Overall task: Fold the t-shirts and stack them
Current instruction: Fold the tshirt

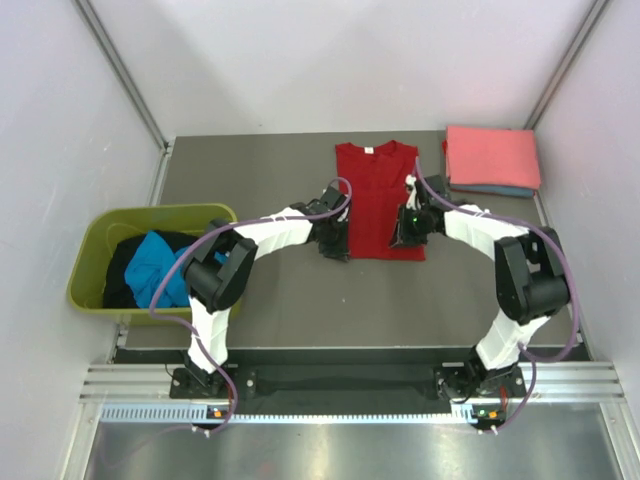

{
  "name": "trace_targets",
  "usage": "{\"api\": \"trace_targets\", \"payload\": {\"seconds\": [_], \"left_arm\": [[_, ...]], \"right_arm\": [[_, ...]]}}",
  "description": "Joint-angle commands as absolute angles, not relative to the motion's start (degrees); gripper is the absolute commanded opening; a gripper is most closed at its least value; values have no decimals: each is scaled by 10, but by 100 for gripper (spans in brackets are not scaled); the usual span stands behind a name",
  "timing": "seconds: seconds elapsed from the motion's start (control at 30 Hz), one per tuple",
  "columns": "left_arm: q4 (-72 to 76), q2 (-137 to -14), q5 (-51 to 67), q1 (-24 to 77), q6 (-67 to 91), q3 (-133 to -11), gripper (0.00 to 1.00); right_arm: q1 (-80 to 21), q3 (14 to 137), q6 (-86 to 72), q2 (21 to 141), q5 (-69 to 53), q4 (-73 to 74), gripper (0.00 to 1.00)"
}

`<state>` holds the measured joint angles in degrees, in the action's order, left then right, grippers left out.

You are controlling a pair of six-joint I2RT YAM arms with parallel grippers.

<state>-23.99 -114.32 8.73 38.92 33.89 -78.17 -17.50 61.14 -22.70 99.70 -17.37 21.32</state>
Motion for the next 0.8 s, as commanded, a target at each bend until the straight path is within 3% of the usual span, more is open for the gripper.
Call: {"api": "trace_targets", "payload": {"seconds": [0.0, 0.37, 0.77], "left_arm": [[-287, -1095, 24, 387, 326, -821, 14], [-291, -1141, 5, 381, 337, -816, 13], [-347, -1087, -21, 380, 338, -809, 15]], "right_arm": [[-171, 613, -223, 930, -137, 234, 16], [-125, 583, -196, 936, -44, 255, 15], [-122, 564, -196, 939, 12, 260, 17]]}}
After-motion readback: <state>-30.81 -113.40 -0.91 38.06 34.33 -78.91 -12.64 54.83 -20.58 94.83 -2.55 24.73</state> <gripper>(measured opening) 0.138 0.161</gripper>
